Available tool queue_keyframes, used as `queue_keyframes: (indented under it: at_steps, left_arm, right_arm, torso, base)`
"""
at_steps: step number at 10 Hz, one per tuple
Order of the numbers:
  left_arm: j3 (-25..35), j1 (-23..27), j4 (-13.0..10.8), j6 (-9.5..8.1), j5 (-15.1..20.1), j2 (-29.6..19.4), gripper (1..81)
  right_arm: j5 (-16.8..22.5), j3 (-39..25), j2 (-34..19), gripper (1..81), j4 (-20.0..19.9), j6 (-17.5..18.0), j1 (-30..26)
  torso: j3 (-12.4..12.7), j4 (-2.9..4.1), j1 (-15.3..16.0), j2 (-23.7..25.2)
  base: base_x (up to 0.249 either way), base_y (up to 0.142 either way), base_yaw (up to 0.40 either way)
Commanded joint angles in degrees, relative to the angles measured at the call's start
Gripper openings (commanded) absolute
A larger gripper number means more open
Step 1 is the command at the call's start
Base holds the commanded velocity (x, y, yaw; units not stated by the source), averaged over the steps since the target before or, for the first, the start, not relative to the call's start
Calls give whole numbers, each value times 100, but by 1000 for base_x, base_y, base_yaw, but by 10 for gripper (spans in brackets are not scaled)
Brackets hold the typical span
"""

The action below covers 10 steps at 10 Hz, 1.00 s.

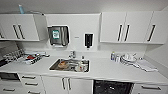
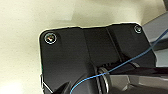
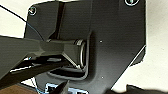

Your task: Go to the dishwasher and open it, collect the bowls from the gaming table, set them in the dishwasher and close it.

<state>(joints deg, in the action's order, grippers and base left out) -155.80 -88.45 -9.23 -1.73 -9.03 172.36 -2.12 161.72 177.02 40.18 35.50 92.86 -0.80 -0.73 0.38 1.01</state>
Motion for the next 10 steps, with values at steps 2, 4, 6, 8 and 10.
queue_keyframes:
  at_steps: [2,4,6,8,10]
  left_arm:
    - [-12,288,18,-11,235,-17,811]
    - [-4,289,26,-11,227,0,811]
    - [-12,289,26,-11,227,27,811]
    - [-4,281,18,-11,218,27,811]
    - [-12,289,18,-11,218,27,811]
  right_arm:
    - [-9,134,-13,811,-3191,-3023,-358]
    - [107,-195,-190,811,-3157,-3049,-517]
    - [107,-186,-182,811,-3183,-3032,-588]
    - [115,-177,-200,811,-3157,-3049,-588]
    - [107,-212,-182,811,-3157,-3049,-579]
  torso:
    - [0,2,0,0]
    - [0,0,0,0]
    - [2,0,0,0]
    - [2,2,0,0]
    - [2,0,0,-2]
  base:
    - [0,0,0]
    - [0,0,0]
    - [0,0,0]
    - [0,0,0]
    - [0,0,0]
